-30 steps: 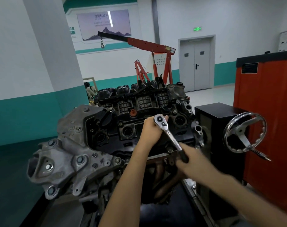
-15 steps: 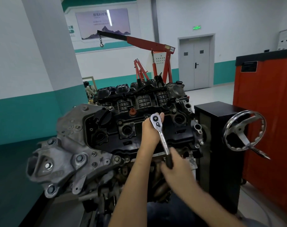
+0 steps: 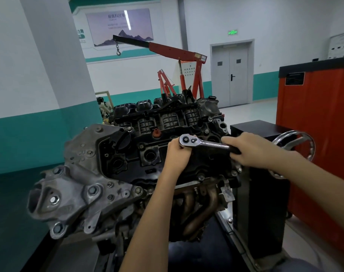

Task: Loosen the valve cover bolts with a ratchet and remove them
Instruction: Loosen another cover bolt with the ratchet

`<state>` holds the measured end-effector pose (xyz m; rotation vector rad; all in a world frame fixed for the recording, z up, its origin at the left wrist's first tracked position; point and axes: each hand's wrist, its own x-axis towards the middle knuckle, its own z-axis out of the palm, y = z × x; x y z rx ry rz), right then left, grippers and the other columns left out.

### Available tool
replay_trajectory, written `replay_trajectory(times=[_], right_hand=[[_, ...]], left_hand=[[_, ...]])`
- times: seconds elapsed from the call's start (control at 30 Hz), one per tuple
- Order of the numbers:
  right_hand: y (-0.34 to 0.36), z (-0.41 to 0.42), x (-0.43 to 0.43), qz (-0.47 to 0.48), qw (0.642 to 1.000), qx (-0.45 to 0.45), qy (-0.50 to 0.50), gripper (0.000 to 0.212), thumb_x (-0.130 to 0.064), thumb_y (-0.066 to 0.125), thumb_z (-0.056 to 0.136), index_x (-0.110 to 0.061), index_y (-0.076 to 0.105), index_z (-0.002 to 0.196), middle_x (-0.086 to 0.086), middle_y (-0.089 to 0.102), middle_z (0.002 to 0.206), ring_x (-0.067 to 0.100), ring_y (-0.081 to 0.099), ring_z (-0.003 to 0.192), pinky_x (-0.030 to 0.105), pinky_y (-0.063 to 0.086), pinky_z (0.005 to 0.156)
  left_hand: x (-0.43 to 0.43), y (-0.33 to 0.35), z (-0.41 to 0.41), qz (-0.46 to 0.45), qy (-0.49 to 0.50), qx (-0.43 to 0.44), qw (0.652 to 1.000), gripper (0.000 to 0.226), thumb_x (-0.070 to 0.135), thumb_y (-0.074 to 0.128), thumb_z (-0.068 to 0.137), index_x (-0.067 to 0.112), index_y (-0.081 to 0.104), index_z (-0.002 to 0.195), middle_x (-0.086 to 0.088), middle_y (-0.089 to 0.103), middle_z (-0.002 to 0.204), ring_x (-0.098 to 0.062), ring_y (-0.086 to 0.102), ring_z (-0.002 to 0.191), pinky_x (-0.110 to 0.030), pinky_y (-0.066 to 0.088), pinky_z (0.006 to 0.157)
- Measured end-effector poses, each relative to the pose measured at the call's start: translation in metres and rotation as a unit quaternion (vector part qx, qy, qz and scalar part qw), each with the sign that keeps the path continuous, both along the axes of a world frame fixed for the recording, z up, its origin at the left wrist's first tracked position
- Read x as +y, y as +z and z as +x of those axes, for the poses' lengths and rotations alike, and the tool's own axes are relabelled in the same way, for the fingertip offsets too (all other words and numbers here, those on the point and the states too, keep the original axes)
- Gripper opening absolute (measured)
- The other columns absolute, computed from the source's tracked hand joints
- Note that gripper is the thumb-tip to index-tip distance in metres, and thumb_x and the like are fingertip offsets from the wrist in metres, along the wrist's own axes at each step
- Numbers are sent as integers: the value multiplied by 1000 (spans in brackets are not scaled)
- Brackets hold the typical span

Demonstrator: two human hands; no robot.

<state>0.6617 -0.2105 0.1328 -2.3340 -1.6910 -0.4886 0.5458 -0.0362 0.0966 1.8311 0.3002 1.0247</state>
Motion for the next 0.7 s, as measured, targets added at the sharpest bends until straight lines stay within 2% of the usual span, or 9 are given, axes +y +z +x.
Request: replay_trajectory(times=[0.07,0.1,0.2,0.27,0.37,0.5,0.57,0.63,0.7], right_hand=[[-23,-14,2,53,997,49,-13,15,-18,60,88,-24,51,99,-1,51,71,25,58,68,32,44,62],[-41,-28,1,90,989,118,-14,14,-16,60,87,-23,49,93,2,53,72,25,57,65,34,47,60],[-91,-80,12,211,920,331,0,20,-8,61,86,-19,45,79,4,52,60,11,48,48,28,44,51],[-106,-111,33,258,880,398,4,23,-5,59,86,-23,45,80,1,49,59,4,46,44,15,36,43],[-108,-132,52,264,859,439,27,27,-3,54,86,-27,44,81,3,49,63,5,46,46,14,39,44],[-87,-90,23,174,915,362,48,22,1,55,82,-20,52,85,10,57,68,21,55,59,21,40,53],[-64,-54,4,104,944,306,73,24,2,56,84,-19,57,93,2,58,69,16,57,58,20,44,54],[-32,-18,-4,27,975,210,63,26,-3,58,88,-26,56,99,-6,56,73,8,58,59,19,47,56],[-5,4,-2,-22,997,72,31,21,-11,58,91,-23,57,109,-9,51,71,11,58,63,22,44,59]], left_hand=[[0,-5,1,-20,8,-29,999,50,11,57,96,41,64,57,12,57,65,-13,54,76,-30,43,77],[-3,-7,2,-15,10,-34,999,51,15,57,98,39,58,52,14,48,60,-12,47,70,-27,39,71],[-13,-9,6,-2,22,-48,999,58,18,56,99,36,39,47,17,33,48,-1,29,53,-18,31,58],[-12,-8,9,-17,37,-56,998,57,13,56,99,37,37,51,19,34,50,1,31,52,-14,34,60],[-5,-4,6,-22,36,-24,999,51,15,61,96,23,29,58,14,27,52,-3,26,53,-22,30,59],[3,3,-3,95,24,18,995,52,18,67,92,20,32,54,11,32,47,-5,29,52,-22,29,54],[3,11,-3,113,-2,43,993,52,18,67,92,22,36,51,12,35,45,-6,31,50,-23,30,54],[2,15,-2,97,-42,59,993,56,18,64,94,28,40,45,13,38,46,-6,35,50,-24,34,57],[-1,12,-2,77,-49,39,995,55,11,61,95,31,50,45,15,46,48,0,42,53,-21,41,64]])
